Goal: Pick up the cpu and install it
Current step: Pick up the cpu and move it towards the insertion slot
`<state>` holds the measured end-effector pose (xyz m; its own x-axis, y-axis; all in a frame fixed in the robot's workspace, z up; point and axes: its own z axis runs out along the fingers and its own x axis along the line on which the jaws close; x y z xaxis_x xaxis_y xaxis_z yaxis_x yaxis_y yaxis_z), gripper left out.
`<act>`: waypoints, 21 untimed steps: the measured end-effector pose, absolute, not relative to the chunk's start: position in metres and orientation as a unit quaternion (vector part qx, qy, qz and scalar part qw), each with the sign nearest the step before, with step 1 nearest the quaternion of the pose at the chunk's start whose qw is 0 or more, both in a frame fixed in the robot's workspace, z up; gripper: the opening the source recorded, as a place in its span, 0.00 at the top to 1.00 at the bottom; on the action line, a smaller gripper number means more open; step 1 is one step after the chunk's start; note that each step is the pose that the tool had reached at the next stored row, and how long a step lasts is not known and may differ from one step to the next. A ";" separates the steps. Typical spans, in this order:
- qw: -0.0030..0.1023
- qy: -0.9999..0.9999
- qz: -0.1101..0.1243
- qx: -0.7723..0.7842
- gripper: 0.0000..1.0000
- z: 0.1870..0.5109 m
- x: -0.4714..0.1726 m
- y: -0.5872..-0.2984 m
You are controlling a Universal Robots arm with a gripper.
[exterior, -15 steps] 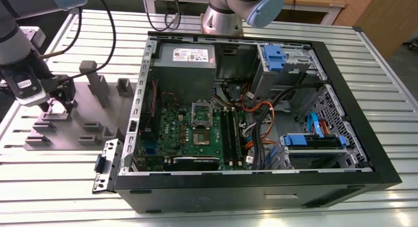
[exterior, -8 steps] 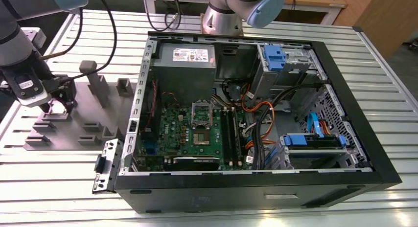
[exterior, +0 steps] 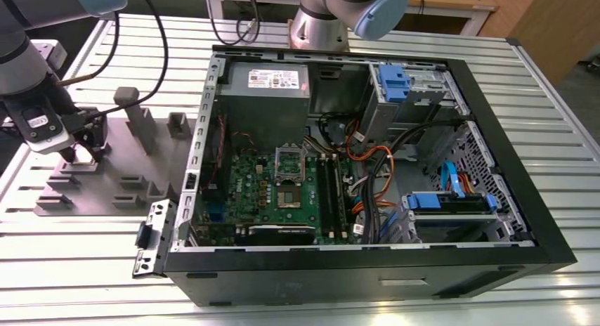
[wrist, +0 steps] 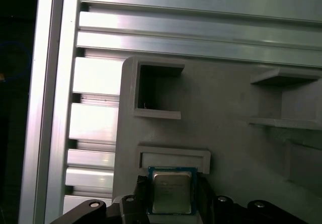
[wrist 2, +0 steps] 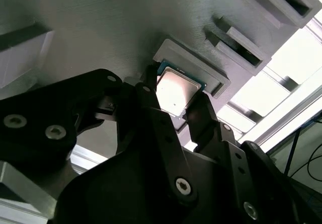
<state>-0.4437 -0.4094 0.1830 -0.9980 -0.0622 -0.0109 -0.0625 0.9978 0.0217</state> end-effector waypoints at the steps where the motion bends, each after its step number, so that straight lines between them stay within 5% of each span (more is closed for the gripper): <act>1: 0.005 0.999 0.011 -0.031 0.50 0.183 -0.444 -0.409; 21: 0.005 0.999 0.011 -0.036 0.42 0.183 -0.444 -0.409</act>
